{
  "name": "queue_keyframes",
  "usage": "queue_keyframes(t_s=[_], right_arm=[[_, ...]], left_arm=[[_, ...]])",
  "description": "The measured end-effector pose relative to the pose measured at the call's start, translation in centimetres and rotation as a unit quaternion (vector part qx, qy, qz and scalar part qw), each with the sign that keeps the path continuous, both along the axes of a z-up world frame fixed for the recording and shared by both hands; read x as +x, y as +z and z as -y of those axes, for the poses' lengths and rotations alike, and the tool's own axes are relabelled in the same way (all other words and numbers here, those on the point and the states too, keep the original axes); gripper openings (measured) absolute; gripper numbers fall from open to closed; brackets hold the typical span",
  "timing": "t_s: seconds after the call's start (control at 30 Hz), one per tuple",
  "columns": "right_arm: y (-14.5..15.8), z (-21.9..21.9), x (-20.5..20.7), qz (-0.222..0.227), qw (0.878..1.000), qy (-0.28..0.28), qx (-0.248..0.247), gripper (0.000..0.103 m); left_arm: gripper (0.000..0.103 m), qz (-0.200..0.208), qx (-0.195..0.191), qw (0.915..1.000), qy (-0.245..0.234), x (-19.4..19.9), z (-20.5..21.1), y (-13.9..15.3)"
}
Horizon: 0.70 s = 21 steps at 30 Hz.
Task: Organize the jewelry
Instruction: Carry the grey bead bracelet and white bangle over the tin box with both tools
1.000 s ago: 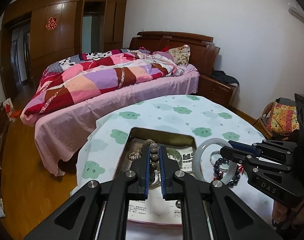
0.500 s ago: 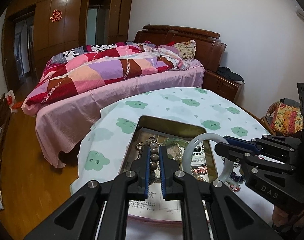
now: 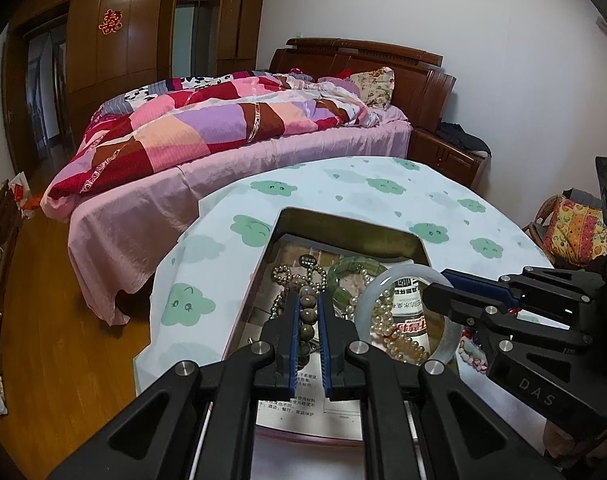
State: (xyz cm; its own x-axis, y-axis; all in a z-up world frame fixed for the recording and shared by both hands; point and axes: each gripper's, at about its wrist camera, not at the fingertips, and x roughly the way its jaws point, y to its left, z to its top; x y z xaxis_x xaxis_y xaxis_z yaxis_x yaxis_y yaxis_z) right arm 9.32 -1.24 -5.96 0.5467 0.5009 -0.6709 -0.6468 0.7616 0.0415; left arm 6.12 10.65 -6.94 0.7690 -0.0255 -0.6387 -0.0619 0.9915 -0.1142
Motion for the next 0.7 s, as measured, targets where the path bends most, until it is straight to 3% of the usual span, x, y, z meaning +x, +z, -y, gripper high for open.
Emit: queue_keyframes(t_s=[0.7], right_arm=[[-2.2, -0.8, 0.0, -0.024, 0.999, 0.012, -0.023, 0.014]], left_arm=[[0.008, -0.034, -0.003, 0.9994, -0.006, 0.9, 0.0, -2.3]])
